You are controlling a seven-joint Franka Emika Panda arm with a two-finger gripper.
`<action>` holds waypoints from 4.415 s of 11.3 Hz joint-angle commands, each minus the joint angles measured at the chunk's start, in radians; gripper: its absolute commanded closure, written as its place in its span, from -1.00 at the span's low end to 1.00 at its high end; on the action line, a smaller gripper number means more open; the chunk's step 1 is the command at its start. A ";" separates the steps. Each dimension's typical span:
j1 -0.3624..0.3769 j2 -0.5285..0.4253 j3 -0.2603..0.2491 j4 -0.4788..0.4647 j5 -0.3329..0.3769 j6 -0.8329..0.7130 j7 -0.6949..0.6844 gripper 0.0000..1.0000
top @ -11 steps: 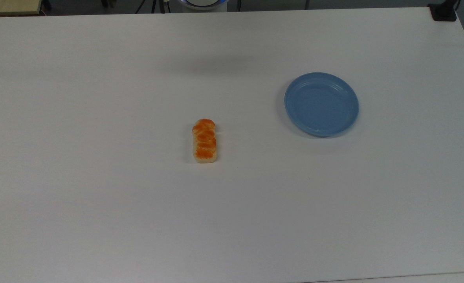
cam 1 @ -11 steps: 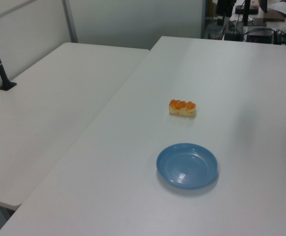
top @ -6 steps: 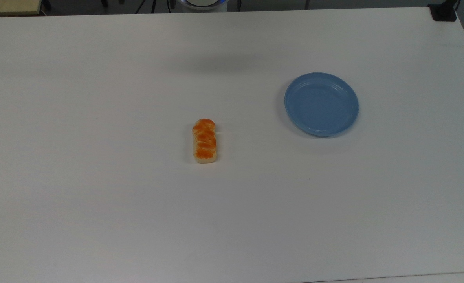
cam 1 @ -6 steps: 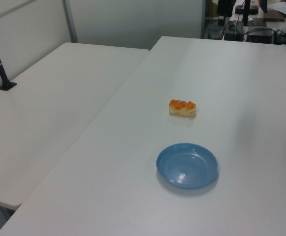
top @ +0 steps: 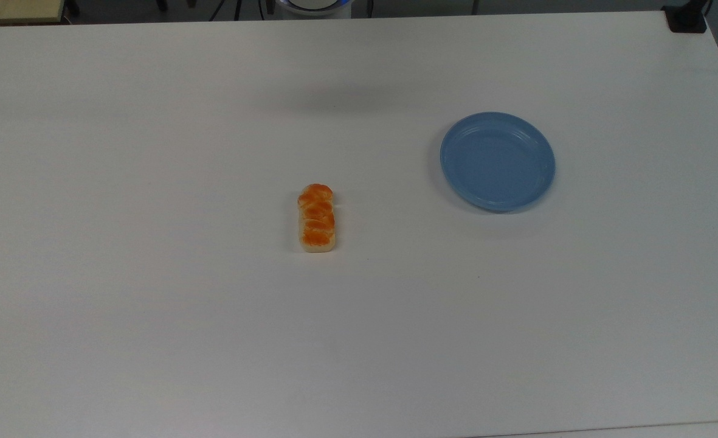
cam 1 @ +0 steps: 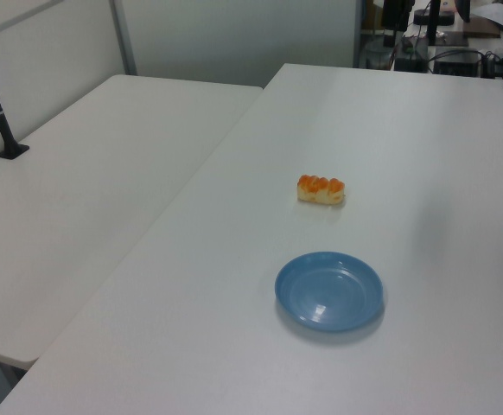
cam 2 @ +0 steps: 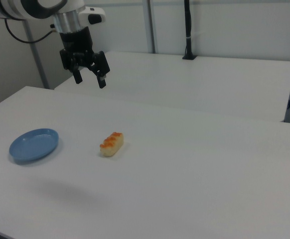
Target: Put the bread on a plate
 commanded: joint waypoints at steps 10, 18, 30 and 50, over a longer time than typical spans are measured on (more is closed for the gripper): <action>-0.009 0.006 -0.002 -0.003 0.018 -0.042 -0.023 -1.00; -0.045 0.044 -0.001 -0.317 0.012 0.445 -0.046 -1.00; 0.069 0.342 0.068 -0.290 -0.029 0.797 0.264 -1.00; 0.093 0.279 0.071 -0.289 -0.163 0.653 0.333 -0.04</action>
